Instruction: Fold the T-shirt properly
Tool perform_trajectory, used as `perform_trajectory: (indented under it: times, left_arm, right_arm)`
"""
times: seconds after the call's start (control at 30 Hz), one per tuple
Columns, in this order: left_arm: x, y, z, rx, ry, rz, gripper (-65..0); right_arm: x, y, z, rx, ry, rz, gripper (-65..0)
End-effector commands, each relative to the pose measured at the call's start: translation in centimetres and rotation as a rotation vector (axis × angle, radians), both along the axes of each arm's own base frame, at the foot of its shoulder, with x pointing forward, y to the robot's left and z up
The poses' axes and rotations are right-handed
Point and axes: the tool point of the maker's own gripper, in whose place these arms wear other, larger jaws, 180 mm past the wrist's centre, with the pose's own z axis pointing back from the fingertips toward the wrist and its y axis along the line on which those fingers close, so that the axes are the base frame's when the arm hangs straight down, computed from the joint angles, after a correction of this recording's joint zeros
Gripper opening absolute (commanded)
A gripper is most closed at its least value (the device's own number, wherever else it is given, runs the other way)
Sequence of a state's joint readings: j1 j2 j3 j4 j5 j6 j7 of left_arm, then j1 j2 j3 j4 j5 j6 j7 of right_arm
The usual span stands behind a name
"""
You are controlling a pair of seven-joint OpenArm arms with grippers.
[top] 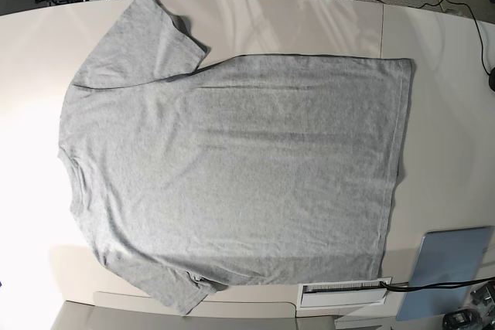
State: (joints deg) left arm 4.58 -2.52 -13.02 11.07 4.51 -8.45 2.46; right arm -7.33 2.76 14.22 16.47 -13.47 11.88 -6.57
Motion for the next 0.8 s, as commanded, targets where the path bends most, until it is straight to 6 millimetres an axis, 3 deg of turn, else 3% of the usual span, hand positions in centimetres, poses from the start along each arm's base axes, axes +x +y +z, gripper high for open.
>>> perform_trajectory:
  times: [0.0,0.53,0.77]
  left_arm:
    - [0.0,0.0,0.0,-0.005,-0.005,-0.002,-36.5]
    - [0.0,0.0,0.0,-0.005,-0.005,-0.003,-36.5]
    - [-0.8,1.0,0.0,0.016,-0.004,-0.072,-36.5]
  right_arm:
    - [0.1,-0.5,0.1,-0.004,-0.011,-0.003,-45.0]
    - [0.1,-0.7,0.1,-0.007,-0.019,-0.004,-45.0]
    - [-2.3,-1.2,0.3,0.024,0.023,0.005,-45.0]
